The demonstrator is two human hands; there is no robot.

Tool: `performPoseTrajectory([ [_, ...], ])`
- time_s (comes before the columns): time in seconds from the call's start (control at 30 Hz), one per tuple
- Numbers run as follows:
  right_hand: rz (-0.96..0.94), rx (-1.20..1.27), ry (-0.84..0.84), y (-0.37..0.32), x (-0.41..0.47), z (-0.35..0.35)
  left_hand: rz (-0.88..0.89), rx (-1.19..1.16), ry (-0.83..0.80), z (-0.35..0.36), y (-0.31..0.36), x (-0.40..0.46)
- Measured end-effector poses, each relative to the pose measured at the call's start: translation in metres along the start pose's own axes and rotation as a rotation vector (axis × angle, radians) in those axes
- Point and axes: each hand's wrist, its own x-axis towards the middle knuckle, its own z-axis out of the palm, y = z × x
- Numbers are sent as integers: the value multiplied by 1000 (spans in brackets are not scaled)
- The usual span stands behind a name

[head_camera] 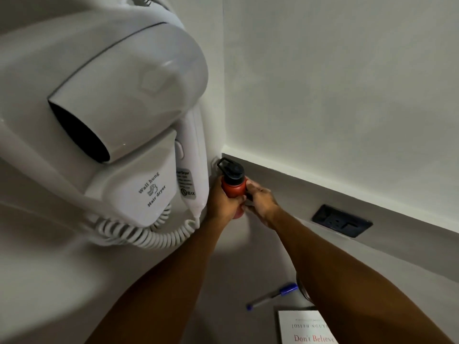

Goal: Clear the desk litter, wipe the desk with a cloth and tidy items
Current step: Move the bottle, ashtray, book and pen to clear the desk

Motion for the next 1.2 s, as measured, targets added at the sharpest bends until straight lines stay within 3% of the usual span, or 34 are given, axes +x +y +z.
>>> performPoseTrajectory([
  [0.17,-31,-100,84,-1,-4,4,-80,27,32,0,2,2],
  [0.3,-87,-198,130,6,-28,-11,-282,55,-12,5,-14,-16],
  [0.37,-57,-181,243,17,-50,-36,-354,144,-50,18,-29,-40],
  [0.47,10,-276,471,39,-91,-89,-246,287,-163,50,-37,-85],
  [0.53,89,-431,549,56,-122,-126,-142,343,-362,77,-35,-108],
  [0.6,194,-590,563,73,-149,-155,-120,365,-515,102,-29,-123],
  [0.8,402,-738,473,111,-171,-176,-124,466,-624,149,-15,-140],
  [1.03,323,-617,518,118,-145,-166,-323,311,-467,153,-21,-124],
  [1.2,202,-402,569,86,-94,-137,-341,178,-297,129,-19,-70],
])
